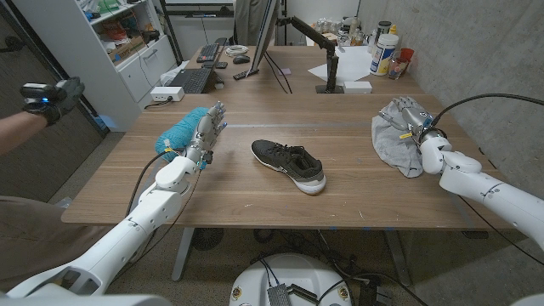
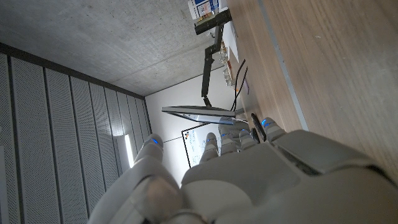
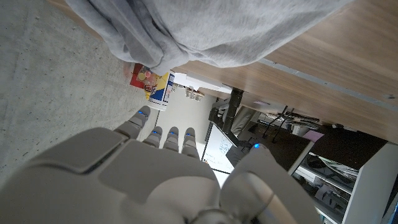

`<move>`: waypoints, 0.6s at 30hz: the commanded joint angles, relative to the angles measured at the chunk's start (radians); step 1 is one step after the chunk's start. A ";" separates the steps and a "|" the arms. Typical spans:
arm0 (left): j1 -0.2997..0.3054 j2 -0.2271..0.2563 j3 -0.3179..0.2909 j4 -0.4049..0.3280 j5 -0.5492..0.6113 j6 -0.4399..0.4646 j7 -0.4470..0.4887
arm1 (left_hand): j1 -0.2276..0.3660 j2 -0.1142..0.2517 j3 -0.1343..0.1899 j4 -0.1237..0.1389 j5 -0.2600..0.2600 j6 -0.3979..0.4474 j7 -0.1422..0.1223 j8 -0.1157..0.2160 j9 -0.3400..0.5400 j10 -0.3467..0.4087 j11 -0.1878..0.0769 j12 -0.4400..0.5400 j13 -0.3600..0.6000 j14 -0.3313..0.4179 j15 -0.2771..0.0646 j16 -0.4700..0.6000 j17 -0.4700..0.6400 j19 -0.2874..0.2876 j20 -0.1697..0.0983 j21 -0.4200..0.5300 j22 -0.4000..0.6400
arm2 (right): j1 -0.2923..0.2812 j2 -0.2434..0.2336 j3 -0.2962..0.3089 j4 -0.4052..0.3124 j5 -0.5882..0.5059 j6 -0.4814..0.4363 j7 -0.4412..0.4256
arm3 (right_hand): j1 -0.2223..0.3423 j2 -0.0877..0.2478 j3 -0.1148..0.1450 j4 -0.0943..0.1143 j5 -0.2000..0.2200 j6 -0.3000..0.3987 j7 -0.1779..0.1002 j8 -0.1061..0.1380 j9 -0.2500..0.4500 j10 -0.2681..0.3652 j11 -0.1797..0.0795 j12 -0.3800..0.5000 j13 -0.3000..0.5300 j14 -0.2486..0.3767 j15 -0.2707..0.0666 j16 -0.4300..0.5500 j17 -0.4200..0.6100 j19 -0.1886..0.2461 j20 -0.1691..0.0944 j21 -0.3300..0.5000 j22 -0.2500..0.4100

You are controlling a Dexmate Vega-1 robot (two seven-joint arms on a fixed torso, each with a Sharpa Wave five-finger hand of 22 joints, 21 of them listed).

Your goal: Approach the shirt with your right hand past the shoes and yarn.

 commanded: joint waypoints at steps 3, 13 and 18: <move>-0.003 0.002 0.000 -0.001 0.001 0.003 -0.003 | -0.008 -0.001 0.003 -0.007 0.002 -0.003 0.005 0.005 0.003 0.004 0.000 0.001 0.004 -0.010 0.000 0.003 0.004 0.003 -0.003 0.005 0.003 | 0.012 -0.003 -0.017 0.023 0.007 0.005 0.011 | 0.007 0.003 -0.001 -0.006 -0.003 -0.007 -0.003 -0.002 0.004 -0.005 -0.002 0.003 0.003 -0.032 -0.033 0.005 0.001 0.008 -0.001 -0.005 0.004; -0.002 0.004 -0.003 0.004 -0.003 0.002 -0.005 | -0.008 -0.001 0.003 -0.007 0.002 -0.004 0.004 0.005 0.003 0.004 0.001 0.001 0.004 -0.010 0.000 0.002 0.004 0.003 -0.004 0.005 0.003 | 0.045 -0.022 -0.053 0.040 -0.033 0.036 0.063 | 0.008 0.003 -0.002 -0.008 -0.004 -0.007 -0.004 -0.001 0.004 -0.004 -0.004 0.005 0.003 -0.032 -0.034 0.005 0.002 0.010 0.000 -0.006 0.004; -0.001 0.004 -0.005 0.004 -0.005 0.002 -0.005 | -0.008 -0.001 0.003 -0.008 0.002 -0.004 0.004 0.005 0.003 0.004 0.000 0.001 0.004 -0.010 0.000 0.002 0.004 0.003 -0.004 0.005 0.003 | 0.047 -0.028 -0.057 0.039 -0.042 0.039 0.076 | 0.008 0.002 -0.002 -0.008 -0.004 -0.008 -0.004 -0.001 0.004 -0.004 -0.004 0.005 0.003 -0.030 -0.036 0.006 0.002 0.011 -0.001 -0.006 0.004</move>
